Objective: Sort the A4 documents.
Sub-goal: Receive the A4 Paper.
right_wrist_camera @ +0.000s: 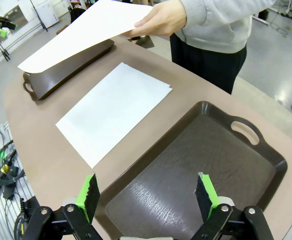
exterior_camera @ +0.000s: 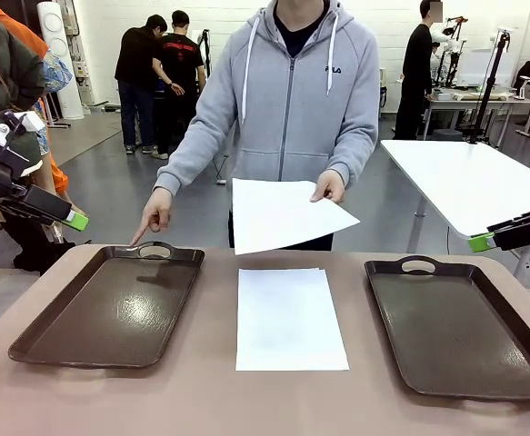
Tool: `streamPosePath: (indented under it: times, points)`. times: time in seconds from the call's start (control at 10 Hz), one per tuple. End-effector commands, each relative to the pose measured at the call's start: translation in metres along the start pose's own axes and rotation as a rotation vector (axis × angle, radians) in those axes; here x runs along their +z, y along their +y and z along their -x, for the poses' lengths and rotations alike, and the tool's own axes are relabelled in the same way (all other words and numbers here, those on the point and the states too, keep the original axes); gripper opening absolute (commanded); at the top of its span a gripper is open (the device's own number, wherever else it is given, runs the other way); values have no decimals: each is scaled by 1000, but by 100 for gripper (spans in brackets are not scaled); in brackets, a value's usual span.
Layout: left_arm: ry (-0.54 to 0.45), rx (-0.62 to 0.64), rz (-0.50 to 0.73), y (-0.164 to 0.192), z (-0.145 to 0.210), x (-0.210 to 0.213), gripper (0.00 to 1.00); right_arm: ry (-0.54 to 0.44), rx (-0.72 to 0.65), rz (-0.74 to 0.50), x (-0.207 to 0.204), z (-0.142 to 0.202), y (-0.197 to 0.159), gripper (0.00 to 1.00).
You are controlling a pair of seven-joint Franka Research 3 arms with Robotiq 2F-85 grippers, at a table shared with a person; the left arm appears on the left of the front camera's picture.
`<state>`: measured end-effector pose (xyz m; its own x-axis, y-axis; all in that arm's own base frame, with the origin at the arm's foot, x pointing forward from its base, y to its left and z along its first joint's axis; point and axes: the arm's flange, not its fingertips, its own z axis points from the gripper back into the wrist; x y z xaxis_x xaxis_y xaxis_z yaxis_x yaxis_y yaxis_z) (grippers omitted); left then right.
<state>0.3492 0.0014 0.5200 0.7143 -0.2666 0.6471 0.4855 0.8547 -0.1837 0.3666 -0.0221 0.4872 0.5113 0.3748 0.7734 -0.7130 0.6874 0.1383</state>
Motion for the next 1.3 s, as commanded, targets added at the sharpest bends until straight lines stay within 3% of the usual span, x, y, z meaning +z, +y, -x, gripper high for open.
streamPosePath:
  times: [0.0, 0.3, 0.6, 0.8, 1.2]
  points:
    - [40, 95, 34, -4, -14, -27, 100, -16, 10, -17, -4, 3, -3, 100]
    - [88, 286, 155, -20, -40, -78, 100, -16, 10, -17, -4, 3, -3, 100]
    - [117, 532, 367, -29, -74, -124, 100, -16, 10, -17, -4, 3, -3, 100]
    - [105, 502, 411, -38, -99, -162, 100, -16, 10, -17, -4, 3, -3, 100]
    - [101, 607, 599, -52, -120, -222, 100, -16, 10, -17, -4, 3, -3, 100]
